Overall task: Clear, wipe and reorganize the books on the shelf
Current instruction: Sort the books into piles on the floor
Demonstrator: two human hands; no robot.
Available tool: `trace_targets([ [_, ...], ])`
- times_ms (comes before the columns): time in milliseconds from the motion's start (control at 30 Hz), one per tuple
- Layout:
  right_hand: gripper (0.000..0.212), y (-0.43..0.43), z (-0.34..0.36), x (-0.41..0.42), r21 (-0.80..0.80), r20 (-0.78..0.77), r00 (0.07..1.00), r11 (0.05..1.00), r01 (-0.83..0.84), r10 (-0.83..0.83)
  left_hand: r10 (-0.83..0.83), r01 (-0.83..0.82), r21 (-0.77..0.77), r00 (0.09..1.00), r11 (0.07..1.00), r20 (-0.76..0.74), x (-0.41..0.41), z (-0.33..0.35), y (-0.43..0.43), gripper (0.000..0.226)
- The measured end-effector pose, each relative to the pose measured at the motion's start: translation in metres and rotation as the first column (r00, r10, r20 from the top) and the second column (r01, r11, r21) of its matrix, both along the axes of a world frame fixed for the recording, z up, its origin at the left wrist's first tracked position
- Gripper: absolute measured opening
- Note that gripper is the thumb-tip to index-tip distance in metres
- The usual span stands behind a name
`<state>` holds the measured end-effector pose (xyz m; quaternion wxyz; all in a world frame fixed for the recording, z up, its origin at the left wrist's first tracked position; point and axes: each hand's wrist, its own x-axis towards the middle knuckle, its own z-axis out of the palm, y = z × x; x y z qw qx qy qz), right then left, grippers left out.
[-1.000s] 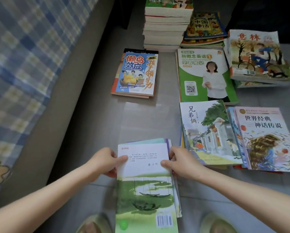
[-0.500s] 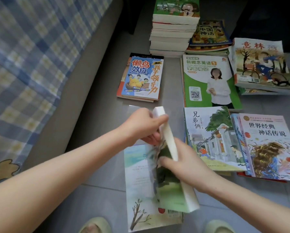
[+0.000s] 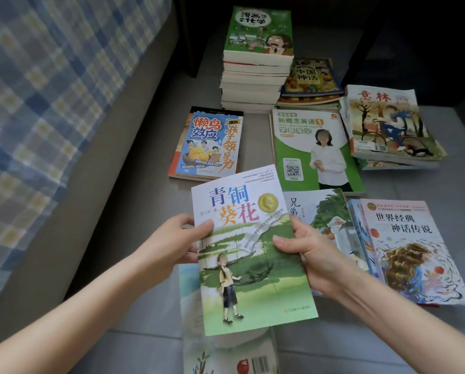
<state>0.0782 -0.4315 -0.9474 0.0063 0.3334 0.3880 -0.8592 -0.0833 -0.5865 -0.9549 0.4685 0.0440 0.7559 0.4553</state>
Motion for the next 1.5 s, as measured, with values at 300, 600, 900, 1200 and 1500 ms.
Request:
trace_targets([
  [300,0.037,0.006,-0.019,0.005,0.341,0.162,0.983,0.94,0.02,-0.08,0.047,-0.046,0.037,0.999,0.998,-0.019,0.006,0.001,0.016,0.021],
  [600,0.032,0.028,-0.021,0.009,0.318,0.187,0.979,0.948,0.017,-0.081,-0.015,0.014,0.047,1.0,0.999,0.017,0.007,-0.001,0.028,0.014],
  [900,0.03,0.171,0.001,0.096,0.391,0.251,0.906,0.892,0.226,-0.339,-0.062,0.061,-0.009,0.991,0.998,-0.122,-0.014,-0.004,0.025,0.007],
  [1200,0.021,0.219,-0.033,0.181,0.558,0.597,0.694,0.83,0.001,-0.402,-0.132,0.092,-0.183,0.967,0.979,-0.22,-0.03,-0.04,0.0,0.008],
  [1500,0.034,0.205,-0.022,0.101,0.663,0.648,0.397,0.225,-0.714,-0.65,-0.203,0.138,-0.377,0.969,0.916,-0.139,-0.025,-0.052,-0.027,0.01],
])
